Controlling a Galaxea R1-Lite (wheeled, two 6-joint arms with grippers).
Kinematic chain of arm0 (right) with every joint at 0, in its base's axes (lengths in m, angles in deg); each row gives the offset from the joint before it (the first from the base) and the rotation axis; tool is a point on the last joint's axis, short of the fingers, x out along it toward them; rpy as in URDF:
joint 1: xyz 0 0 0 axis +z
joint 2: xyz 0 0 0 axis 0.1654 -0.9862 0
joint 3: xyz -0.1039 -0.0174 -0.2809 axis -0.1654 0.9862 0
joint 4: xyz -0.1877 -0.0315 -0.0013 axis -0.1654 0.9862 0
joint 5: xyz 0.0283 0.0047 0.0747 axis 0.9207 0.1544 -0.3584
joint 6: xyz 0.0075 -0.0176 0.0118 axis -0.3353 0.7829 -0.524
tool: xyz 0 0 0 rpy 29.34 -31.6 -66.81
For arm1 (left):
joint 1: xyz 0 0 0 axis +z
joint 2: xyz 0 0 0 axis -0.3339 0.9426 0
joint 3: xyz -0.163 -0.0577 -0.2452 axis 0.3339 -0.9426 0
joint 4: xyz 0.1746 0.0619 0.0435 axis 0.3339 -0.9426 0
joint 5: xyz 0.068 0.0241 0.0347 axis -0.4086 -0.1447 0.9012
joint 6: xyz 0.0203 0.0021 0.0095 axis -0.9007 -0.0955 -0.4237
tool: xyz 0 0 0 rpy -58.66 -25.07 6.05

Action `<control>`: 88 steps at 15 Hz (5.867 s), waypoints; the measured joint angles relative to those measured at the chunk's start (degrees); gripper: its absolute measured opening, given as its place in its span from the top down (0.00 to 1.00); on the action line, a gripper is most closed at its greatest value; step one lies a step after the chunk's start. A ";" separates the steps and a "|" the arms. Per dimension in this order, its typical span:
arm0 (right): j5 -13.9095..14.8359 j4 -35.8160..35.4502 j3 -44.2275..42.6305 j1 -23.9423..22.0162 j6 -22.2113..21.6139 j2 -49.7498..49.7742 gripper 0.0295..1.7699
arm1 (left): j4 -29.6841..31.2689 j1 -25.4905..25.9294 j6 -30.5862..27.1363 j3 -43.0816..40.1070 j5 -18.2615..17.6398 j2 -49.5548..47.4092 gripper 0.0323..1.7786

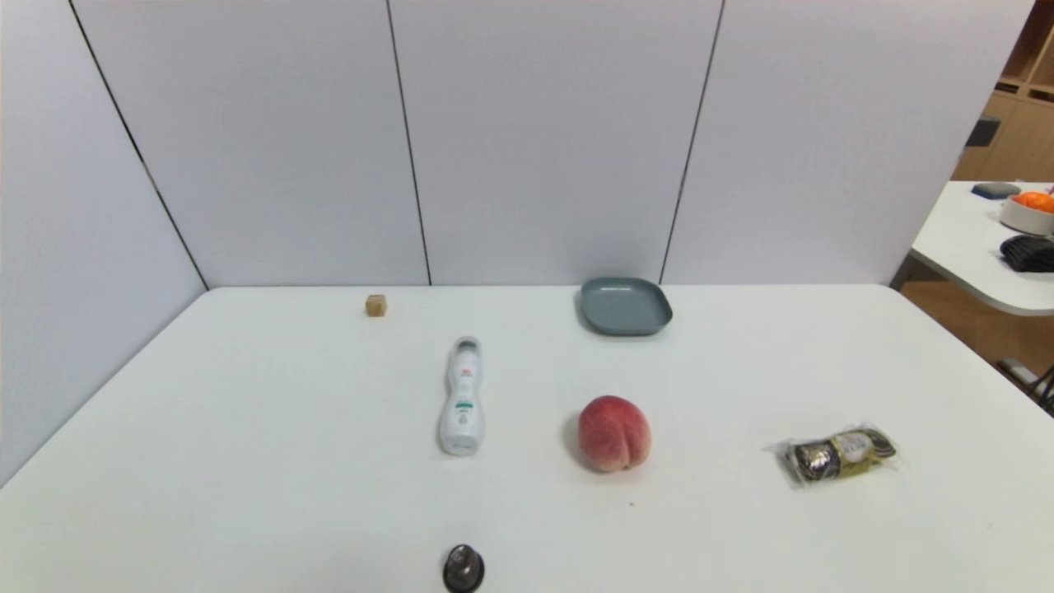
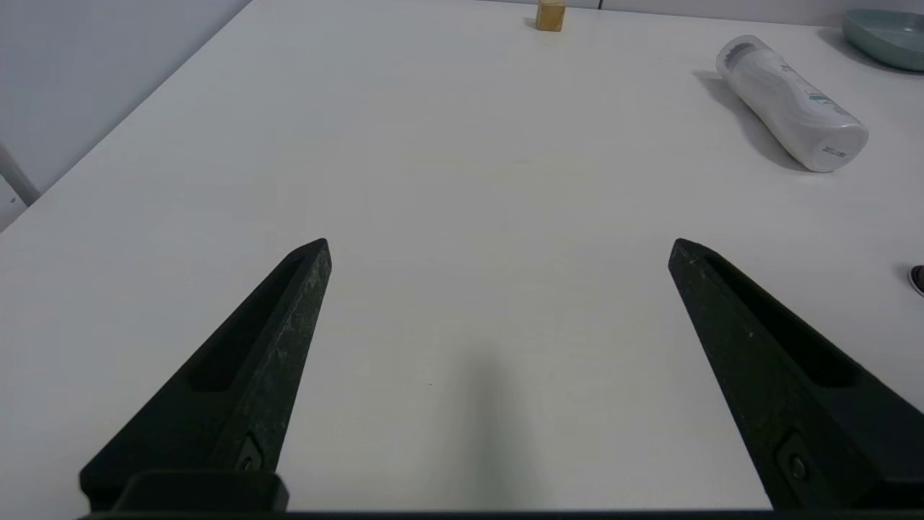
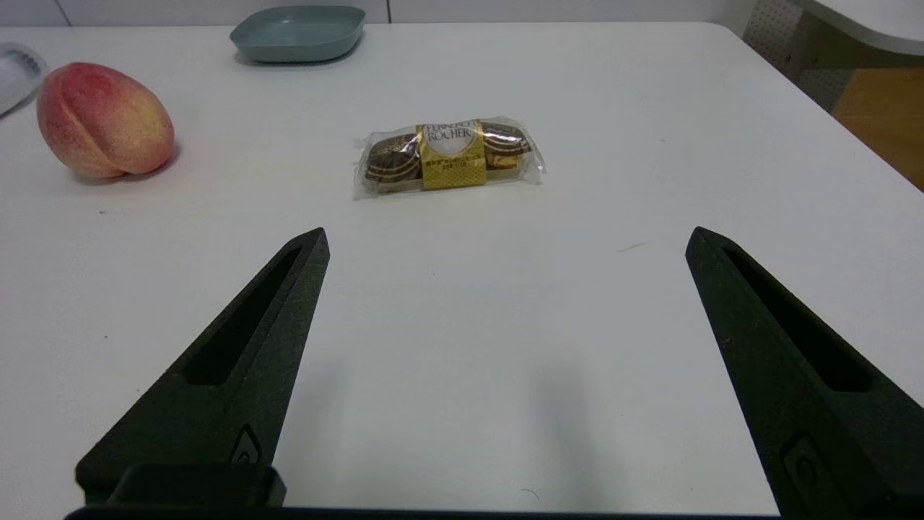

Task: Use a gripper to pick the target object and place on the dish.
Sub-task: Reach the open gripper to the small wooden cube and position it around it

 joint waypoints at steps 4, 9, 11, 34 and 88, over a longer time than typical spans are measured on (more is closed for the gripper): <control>-0.02 -0.01 0.00 -0.02 0.00 0.00 0.03 | 0.00 0.00 0.00 0.00 -0.01 0.00 0.05; 0.02 -0.01 0.00 0.00 0.00 0.00 0.03 | -0.17 0.06 0.07 0.00 0.02 0.00 0.05; 0.00 -0.01 0.00 0.00 0.00 0.00 0.03 | -0.17 0.09 0.02 0.00 0.02 0.05 0.05; 0.00 -0.04 0.00 0.02 0.00 0.00 0.03 | -20.63 -3.35 -13.75 53.52 -5.12 68.35 0.05; 0.00 -0.04 0.00 0.00 0.00 0.00 0.03 | -10.93 -6.75 0.99 104.16 -0.39 133.16 0.41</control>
